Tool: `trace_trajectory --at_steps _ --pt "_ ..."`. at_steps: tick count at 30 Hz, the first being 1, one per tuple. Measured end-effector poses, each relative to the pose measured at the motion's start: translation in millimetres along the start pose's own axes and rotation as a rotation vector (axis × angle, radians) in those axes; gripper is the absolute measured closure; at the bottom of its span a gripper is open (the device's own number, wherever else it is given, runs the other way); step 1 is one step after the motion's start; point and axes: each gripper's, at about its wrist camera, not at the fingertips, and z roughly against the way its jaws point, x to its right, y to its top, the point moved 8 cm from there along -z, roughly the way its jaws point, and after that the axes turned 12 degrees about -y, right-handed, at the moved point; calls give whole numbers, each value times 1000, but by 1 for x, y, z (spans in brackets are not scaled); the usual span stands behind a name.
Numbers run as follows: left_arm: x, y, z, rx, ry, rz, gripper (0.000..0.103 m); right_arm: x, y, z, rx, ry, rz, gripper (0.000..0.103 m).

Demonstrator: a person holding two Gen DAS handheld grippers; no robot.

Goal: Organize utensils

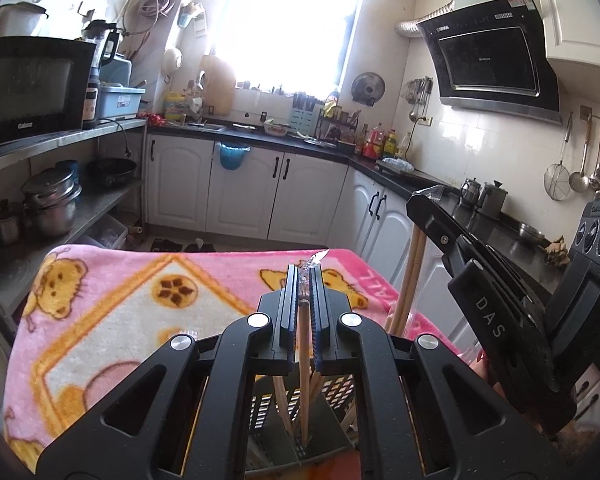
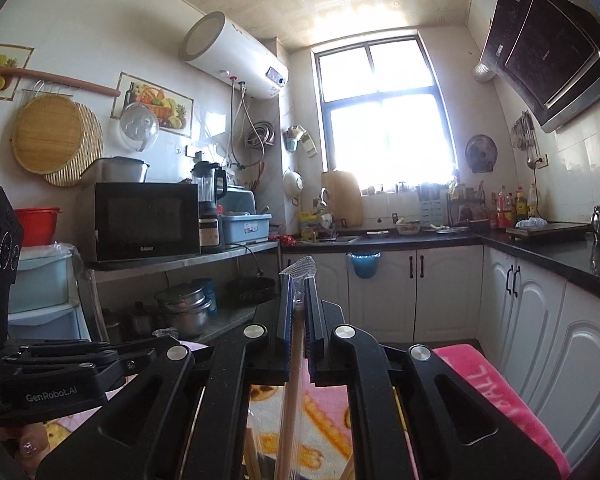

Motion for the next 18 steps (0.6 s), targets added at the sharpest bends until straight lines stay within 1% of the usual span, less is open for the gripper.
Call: trace_trajectory --at_steps 6,8,10,12,15,16,17,18 --pt "1 -12 -5 -24 -1 -5 100 5 -15 3 -53 4 0 96" --pt "2 -15 -5 -29 0 -7 100 7 -18 5 -70 6 -9 93" --pt "2 -19 -5 -38 0 -3 100 11 -22 8 -94 12 -18 85" --pt "2 -24 -4 -49 -2 7 100 14 -26 12 -116 9 -11 80" --pt "2 -29 -2 -63 0 14 99 20 -32 20 -141 -2 -4 76" --pt "1 -31 -1 -67 2 18 93 22 -32 22 -146 -6 -5 74" --pt "1 -33 0 -72 2 22 84 24 -34 26 -155 -13 -5 72" --pt "1 -35 2 -75 3 25 80 26 -35 28 -163 -15 -4 71"
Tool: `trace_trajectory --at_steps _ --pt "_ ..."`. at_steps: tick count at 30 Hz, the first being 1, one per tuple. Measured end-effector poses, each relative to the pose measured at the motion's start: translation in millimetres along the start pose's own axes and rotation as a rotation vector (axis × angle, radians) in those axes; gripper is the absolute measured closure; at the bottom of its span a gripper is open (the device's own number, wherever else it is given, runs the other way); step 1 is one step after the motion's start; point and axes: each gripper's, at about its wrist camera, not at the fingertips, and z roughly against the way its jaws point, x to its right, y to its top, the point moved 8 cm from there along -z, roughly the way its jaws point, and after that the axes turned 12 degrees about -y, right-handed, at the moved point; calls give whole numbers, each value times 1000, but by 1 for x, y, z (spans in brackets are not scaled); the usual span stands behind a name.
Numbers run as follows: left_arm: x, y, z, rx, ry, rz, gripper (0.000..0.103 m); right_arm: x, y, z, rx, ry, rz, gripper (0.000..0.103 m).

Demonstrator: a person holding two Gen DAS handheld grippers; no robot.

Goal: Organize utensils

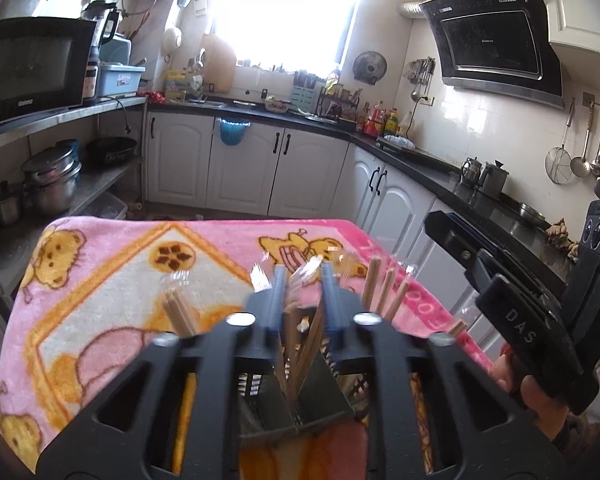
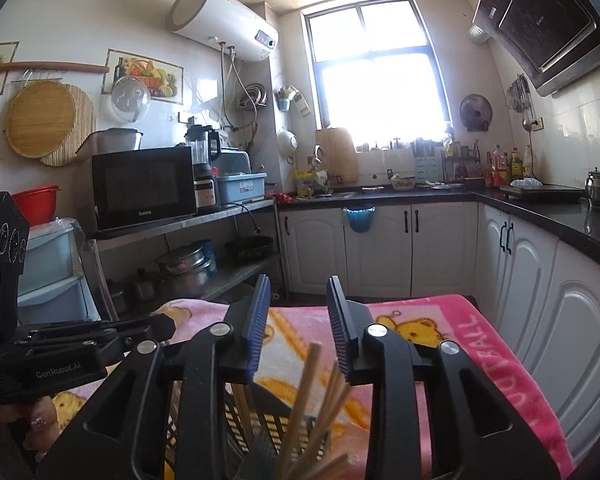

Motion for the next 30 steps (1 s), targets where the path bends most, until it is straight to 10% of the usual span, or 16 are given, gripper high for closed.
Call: trace_trajectory --at_steps 17,30 --pt "0 -44 48 -12 43 79 11 26 -46 50 -168 -44 -1 45" --pt "8 -105 68 -65 127 123 11 25 -110 93 -302 -12 48 21"
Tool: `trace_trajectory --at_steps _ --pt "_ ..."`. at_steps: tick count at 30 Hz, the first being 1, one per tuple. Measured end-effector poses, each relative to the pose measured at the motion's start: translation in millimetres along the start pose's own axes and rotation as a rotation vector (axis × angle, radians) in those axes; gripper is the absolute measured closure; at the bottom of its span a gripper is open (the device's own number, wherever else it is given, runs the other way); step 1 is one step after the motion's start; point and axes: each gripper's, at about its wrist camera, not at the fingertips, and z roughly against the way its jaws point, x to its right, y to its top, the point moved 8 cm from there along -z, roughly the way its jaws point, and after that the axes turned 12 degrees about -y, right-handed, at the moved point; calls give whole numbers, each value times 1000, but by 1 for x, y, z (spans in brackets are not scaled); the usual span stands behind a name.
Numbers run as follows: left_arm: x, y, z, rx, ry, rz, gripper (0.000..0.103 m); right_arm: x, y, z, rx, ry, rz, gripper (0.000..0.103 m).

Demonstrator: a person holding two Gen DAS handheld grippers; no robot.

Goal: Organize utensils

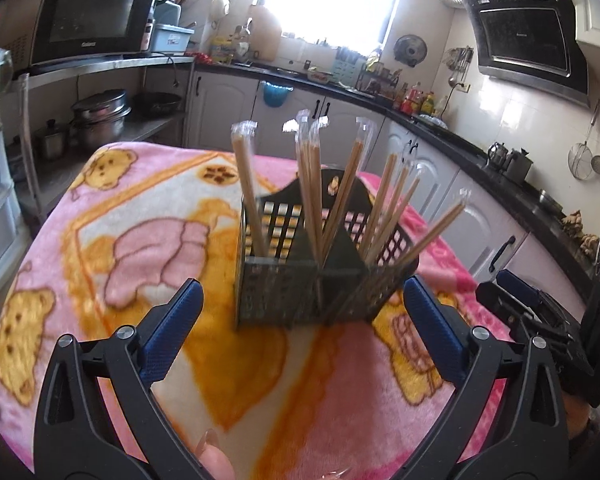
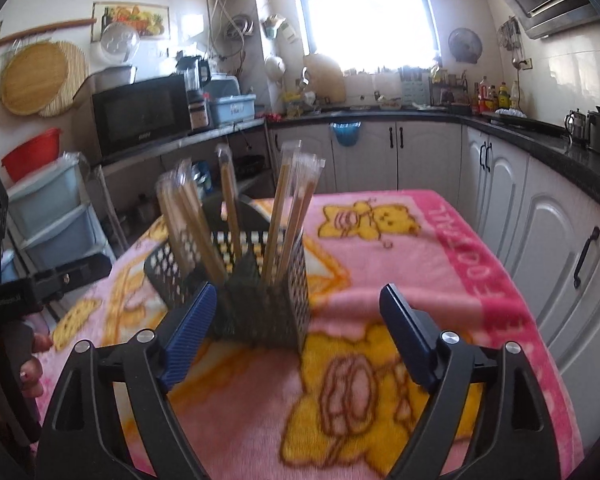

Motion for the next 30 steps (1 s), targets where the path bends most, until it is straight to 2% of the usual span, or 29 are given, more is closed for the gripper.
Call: trace_trajectory --at_steps 8,13,17,22,30 --pt "-4 -30 8 0 52 -10 10 -6 -38 5 -44 1 48 18" --pt "-2 -45 15 58 67 -10 10 -4 -45 21 61 -37 43 9" --pt "-3 -57 19 93 93 -18 10 -3 -48 38 175 -74 79 8" --pt "0 -71 23 121 72 -15 10 0 -50 49 241 -82 61 6" --pt "6 -80 30 181 113 -64 10 0 -53 58 296 -61 34 6"
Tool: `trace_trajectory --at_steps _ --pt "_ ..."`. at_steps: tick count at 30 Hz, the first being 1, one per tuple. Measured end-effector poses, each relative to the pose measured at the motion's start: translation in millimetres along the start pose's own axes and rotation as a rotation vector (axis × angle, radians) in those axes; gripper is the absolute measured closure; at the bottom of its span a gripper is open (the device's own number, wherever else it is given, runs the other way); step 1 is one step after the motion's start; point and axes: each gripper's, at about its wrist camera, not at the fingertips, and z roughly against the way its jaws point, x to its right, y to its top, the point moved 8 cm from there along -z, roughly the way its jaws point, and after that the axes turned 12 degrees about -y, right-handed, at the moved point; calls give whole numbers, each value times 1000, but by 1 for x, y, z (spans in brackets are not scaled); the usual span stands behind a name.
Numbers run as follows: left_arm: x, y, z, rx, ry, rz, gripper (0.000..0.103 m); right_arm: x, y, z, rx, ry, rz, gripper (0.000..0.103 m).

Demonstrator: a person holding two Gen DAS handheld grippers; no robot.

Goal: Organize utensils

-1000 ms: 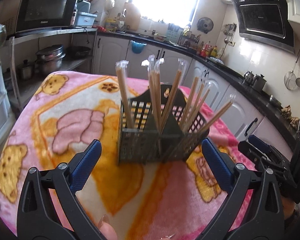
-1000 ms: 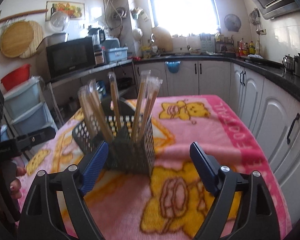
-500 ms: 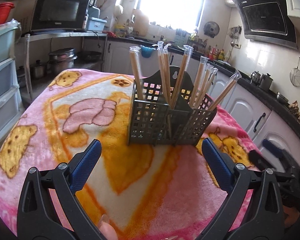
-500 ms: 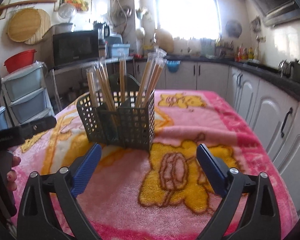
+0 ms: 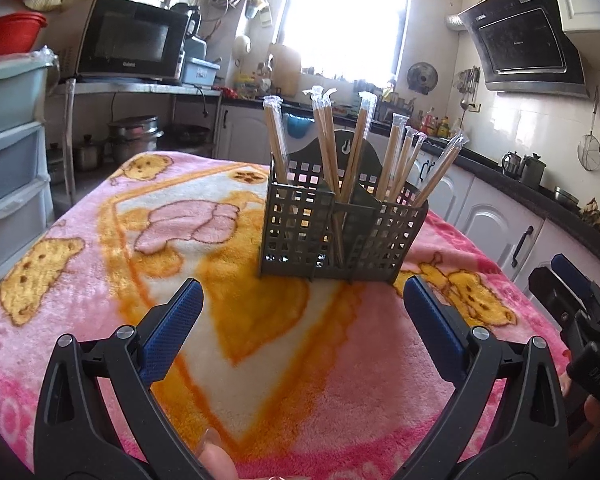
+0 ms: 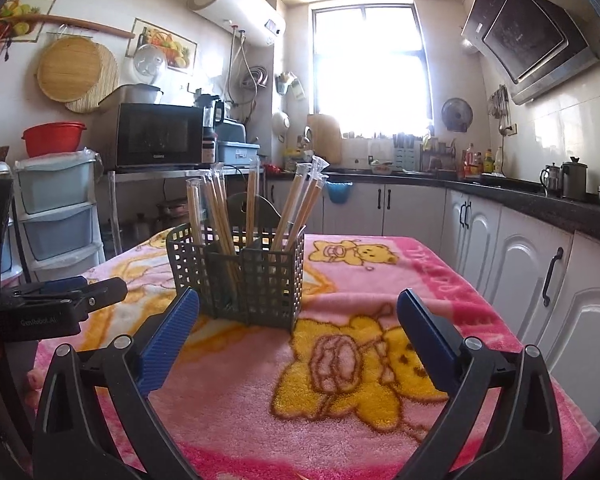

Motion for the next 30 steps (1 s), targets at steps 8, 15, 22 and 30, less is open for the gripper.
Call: trace_trajectory --at_steps 8,15,22,30 --pt "1 0 1 26 9 -33 10 2 -1 2 8 0 -26 6" --pt "-3 -2 -2 11 19 -27 10 0 -3 1 0 0 -22 6" --pt "-3 -2 -2 12 19 -30 10 2 -4 1 -6 -4 -31 6" --pt "-5 0 1 38 16 -28 10 5 -3 5 7 -9 -42 6"
